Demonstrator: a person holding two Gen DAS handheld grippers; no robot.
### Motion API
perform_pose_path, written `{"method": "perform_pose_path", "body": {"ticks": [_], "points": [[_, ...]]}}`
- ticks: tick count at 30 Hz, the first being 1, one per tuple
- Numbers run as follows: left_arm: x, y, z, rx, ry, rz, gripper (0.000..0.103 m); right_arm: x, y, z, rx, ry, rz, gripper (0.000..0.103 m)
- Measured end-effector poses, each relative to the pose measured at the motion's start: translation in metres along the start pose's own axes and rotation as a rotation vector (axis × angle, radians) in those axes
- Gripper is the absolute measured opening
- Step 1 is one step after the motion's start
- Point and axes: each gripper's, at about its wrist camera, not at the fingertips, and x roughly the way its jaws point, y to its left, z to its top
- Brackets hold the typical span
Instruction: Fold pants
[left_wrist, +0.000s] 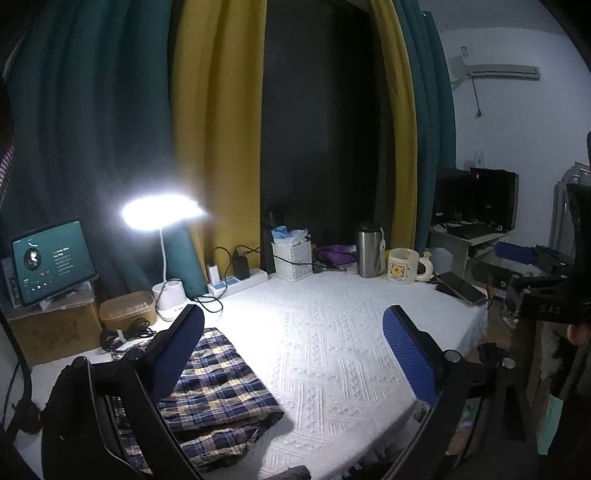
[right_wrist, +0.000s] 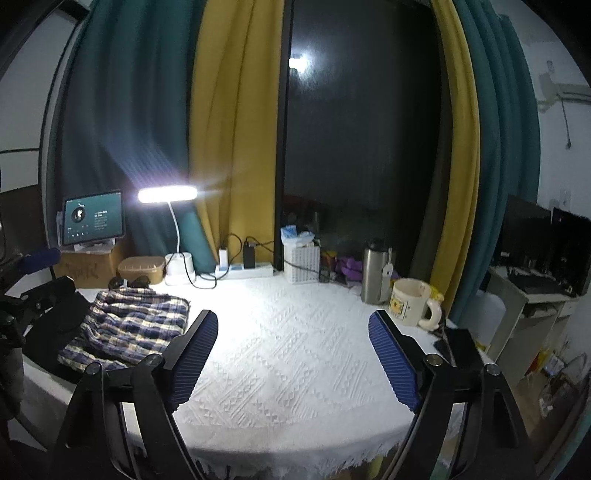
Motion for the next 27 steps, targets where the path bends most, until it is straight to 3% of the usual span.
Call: {"method": "perform_pose_path", "body": {"ticks": [9, 27], "points": [[-0.025, 0.012, 0.010, -0.043, -0.098, 0.032, 0.101, -0.028, 0.008, 0.021, -0.022, -0.088, -0.024, 0.094], [-0.054, 0.031, 0.023, -0.074, -0.197, 0.136, 0.102, -0.064, 0.016, 0.050, 0.011, -0.215, -0.060, 0.103]]}}
